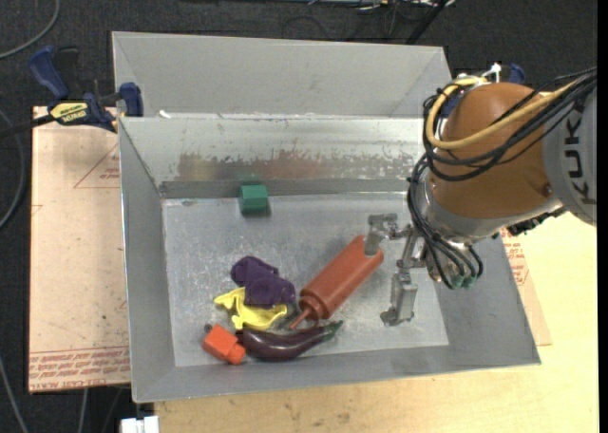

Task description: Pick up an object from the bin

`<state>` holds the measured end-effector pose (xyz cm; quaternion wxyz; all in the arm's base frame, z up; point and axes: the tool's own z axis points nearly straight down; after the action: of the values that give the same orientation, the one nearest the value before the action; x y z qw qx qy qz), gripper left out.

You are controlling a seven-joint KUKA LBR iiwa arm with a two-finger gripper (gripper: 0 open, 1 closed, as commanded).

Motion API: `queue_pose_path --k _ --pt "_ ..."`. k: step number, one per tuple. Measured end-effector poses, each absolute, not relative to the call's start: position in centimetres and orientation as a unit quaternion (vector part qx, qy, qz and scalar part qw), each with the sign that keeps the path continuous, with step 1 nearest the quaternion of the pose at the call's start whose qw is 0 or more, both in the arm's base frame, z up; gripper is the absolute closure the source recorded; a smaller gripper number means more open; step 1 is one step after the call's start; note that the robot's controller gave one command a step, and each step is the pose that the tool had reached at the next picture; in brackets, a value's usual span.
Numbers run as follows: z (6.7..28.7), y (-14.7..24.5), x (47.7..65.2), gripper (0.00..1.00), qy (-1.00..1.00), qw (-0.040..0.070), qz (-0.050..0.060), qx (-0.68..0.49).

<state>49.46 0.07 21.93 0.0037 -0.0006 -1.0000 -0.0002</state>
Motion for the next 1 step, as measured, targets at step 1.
queue_pose_path --k 1 --pt "22.34 0.07 49.61 0.00 -1.000 0.000 0.000 -0.001"
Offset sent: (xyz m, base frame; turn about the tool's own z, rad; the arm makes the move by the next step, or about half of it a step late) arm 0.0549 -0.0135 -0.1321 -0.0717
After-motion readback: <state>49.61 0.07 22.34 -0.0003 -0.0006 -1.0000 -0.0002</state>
